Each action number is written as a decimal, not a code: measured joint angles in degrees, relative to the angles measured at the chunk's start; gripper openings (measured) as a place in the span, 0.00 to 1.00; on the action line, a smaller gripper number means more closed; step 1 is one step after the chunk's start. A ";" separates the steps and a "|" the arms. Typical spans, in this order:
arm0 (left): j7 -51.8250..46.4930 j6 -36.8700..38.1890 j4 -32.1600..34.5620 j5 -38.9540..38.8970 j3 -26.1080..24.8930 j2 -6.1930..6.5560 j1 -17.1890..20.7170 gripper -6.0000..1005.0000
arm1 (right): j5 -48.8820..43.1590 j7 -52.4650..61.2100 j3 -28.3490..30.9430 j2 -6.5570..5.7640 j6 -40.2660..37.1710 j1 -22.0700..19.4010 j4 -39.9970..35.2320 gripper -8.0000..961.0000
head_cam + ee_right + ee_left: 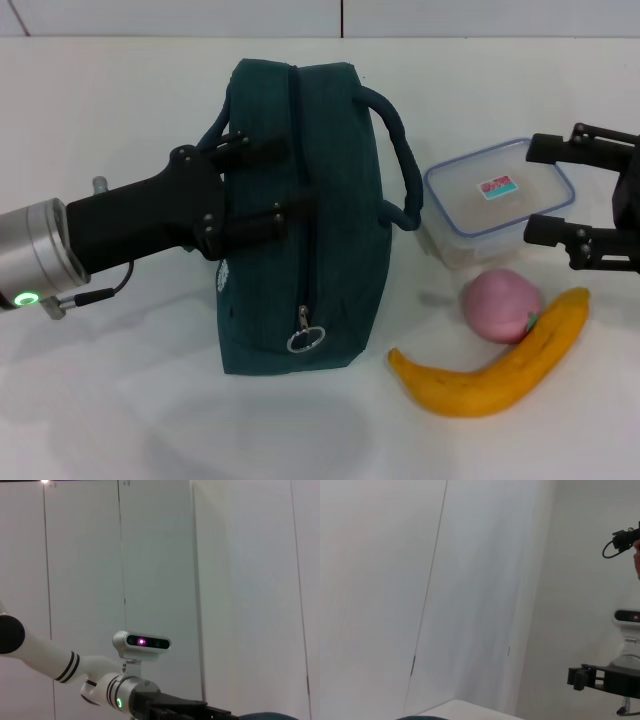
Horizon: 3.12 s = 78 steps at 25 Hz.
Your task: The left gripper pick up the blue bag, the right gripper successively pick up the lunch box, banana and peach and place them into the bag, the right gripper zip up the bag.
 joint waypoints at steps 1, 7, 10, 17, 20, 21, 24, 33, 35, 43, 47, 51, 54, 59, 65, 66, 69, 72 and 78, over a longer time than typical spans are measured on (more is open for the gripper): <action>-0.01 0.00 0.00 0.01 0.00 0.00 0.00 0.78 | -0.01 0.02 -0.08 0.00 0.11 0.03 0.03 0.80; -0.05 0.04 -0.26 0.05 0.00 0.00 0.01 0.78 | -0.05 0.03 -0.06 0.26 0.25 -0.07 0.03 0.79; -0.01 0.10 -0.66 0.07 0.00 0.00 -0.03 0.78 | -0.06 0.03 -0.05 0.29 0.27 -0.13 0.17 0.79; -4.30 3.97 1.36 -1.43 -0.01 0.08 -0.15 0.78 | -0.07 -0.10 0.03 0.31 0.27 -0.45 0.55 0.78; -16.72 6.26 9.13 -1.72 -0.29 0.86 -0.09 0.78 | -0.07 -0.15 0.04 0.22 0.28 -0.70 0.57 0.78; -22.23 5.86 12.27 -0.93 -0.33 1.31 -0.02 0.78 | -0.07 -0.21 0.04 0.19 0.28 -0.82 0.57 0.78; -36.06 2.81 19.63 3.03 -0.48 3.47 -0.28 0.78 | -0.07 -0.62 -0.02 0.22 0.52 -1.10 0.60 0.78; -69.30 -0.69 25.19 24.81 -3.76 9.75 -7.38 0.78 | -0.12 -2.09 -0.02 0.50 1.24 -2.51 0.65 0.77; -72.46 0.58 25.11 28.27 -3.52 9.70 -8.68 0.78 | -0.14 -2.10 0.10 0.50 1.25 -2.69 0.65 0.76; -78.18 4.92 25.13 30.08 -3.66 8.78 -11.87 0.78 | -0.16 -2.16 0.49 0.48 1.55 -3.38 0.72 0.76; -79.57 5.13 25.16 29.83 -3.87 8.72 -13.36 0.78 | -0.16 -2.17 0.45 0.48 1.83 -3.38 0.74 0.75; -80.95 5.14 25.21 29.27 -3.97 8.87 -14.44 0.78 | -0.16 -2.18 0.23 0.48 1.90 -3.40 0.74 0.75; -81.62 5.13 25.23 28.44 -3.93 8.44 -14.54 0.78 | -0.15 -2.18 0.24 0.51 1.90 -3.70 0.74 0.75; -82.19 4.72 25.23 29.30 -3.62 7.30 -14.57 0.78 | -0.13 -3.14 0.57 0.55 1.89 -4.06 1.64 0.74; -82.33 3.60 25.23 31.22 -3.60 6.76 -14.68 0.78 | -0.07 -3.57 0.60 0.58 1.89 -4.46 2.13 0.74; -82.43 3.60 25.23 31.27 -3.57 6.62 -14.72 0.78 | -0.06 -3.59 0.59 0.58 1.89 -4.56 2.14 0.73; -82.89 3.64 24.90 31.74 -2.51 6.35 -14.91 0.78 | -0.06 -3.66 0.58 0.57 1.89 -4.89 2.16 0.73; -82.87 3.39 23.97 33.06 -1.61 6.27 -15.32 0.75 | 0.08 -4.30 0.57 0.57 1.88 -5.06 2.93 0.73; -80.77 3.21 23.77 33.65 -1.63 6.06 -15.75 0.50 | 0.45 -4.99 1.39 0.54 1.90 -5.41 4.86 0.72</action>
